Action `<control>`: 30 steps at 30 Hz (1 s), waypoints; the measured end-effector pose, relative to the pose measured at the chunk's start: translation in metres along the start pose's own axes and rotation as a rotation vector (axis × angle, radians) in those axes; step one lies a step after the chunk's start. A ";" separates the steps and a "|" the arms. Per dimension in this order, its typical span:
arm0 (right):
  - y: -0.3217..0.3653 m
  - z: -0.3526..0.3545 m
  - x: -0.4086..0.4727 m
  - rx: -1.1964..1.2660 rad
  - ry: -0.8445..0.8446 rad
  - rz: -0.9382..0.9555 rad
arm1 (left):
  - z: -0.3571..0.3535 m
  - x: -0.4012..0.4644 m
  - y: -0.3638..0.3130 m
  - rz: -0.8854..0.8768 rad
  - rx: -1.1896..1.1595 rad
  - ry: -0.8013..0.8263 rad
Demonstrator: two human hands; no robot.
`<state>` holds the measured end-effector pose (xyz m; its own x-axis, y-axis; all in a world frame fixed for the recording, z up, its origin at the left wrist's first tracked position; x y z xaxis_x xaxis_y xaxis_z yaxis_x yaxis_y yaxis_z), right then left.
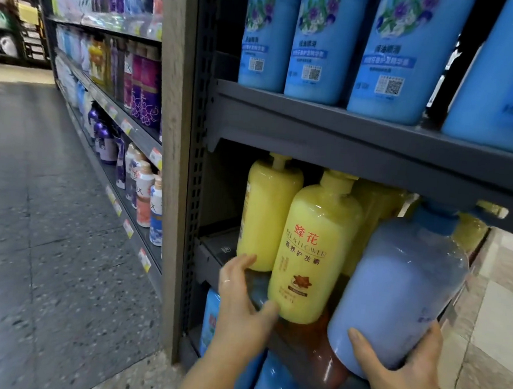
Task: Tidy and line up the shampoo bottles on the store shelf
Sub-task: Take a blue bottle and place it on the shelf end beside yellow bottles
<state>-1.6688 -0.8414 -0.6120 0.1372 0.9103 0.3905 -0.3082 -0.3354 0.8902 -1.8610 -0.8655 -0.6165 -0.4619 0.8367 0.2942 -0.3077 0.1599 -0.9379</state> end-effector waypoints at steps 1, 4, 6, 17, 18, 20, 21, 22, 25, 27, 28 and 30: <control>0.000 0.000 0.000 -0.009 0.003 0.004 | 0.010 0.009 0.002 -0.024 -0.077 -0.098; 0.006 0.001 0.002 -0.087 0.017 0.005 | 0.024 0.052 -0.001 0.056 -0.103 -0.060; 0.007 0.002 0.006 -0.088 0.031 -0.010 | 0.020 0.082 -0.006 0.143 -0.139 0.147; 0.005 0.001 0.002 -0.022 0.033 -0.035 | -0.007 0.086 -0.008 0.137 0.088 -0.096; 0.006 0.003 0.001 0.003 0.050 -0.035 | -0.009 0.083 -0.011 0.133 0.093 -0.141; 0.013 0.005 0.003 0.042 0.093 -0.047 | -0.011 0.078 -0.014 0.125 0.096 -0.202; 0.017 0.006 0.003 0.045 0.113 -0.052 | -0.011 0.076 -0.014 0.119 0.102 -0.213; 0.019 0.006 0.004 0.041 0.127 -0.061 | -0.010 0.075 -0.014 0.113 0.116 -0.213; 0.020 0.006 0.009 0.013 0.167 -0.095 | -0.002 0.076 -0.004 0.108 0.121 -0.117; 0.018 0.007 0.011 0.005 0.179 -0.111 | 0.005 0.078 0.003 0.112 0.020 -0.003; 0.018 0.007 0.011 0.006 0.180 -0.111 | 0.009 0.079 0.004 0.131 -0.043 0.055; 0.017 0.006 0.011 0.011 0.170 -0.108 | 0.016 0.082 0.004 0.162 -0.130 0.168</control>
<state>-1.6674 -0.8384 -0.5909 0.0074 0.9688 0.2476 -0.2894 -0.2350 0.9279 -1.9133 -0.8044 -0.5936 -0.3489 0.9302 0.1140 -0.1266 0.0737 -0.9892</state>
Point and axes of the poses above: each hand's wrist, its own x-axis towards the middle knuckle, its own z-axis out of the back of the hand, y = z × x, the point moved 1 cm from there along x, towards the middle knuckle, and after that the axes turned 4 degrees about y, right-handed, at the moved point
